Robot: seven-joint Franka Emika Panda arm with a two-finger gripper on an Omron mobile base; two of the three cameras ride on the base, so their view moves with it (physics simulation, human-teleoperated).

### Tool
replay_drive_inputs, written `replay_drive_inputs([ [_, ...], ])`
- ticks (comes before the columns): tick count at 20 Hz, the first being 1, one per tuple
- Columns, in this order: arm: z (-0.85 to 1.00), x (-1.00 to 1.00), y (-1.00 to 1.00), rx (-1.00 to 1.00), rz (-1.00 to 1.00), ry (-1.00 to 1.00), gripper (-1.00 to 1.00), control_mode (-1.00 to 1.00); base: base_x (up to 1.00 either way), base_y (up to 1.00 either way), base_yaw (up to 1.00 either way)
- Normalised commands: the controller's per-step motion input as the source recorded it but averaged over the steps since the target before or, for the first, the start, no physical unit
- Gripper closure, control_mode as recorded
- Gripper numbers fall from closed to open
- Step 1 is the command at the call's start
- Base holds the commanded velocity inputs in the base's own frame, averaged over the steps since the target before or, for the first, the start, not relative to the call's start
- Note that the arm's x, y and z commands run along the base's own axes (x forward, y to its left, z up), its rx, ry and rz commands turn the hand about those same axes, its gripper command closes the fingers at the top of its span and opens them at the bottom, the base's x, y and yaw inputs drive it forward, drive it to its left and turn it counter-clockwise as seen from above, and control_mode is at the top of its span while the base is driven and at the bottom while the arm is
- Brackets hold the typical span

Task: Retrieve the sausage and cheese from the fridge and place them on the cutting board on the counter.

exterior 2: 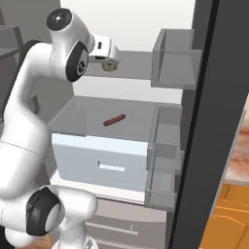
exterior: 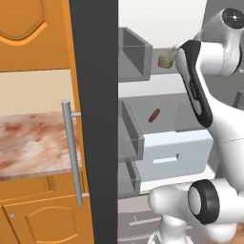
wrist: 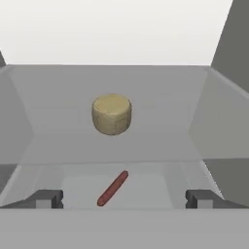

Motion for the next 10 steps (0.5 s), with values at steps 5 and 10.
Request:
replay_drive_inputs([
  [5,-0.17,0.77,0.02,0.02,0.00,0.00,-1.00,-1.00,0.00,0.00,0.00],
  [10,-0.23,0.75,0.00,0.04,0.00,0.03,-1.00,-1.00,0.00,0.00,0.00],
])
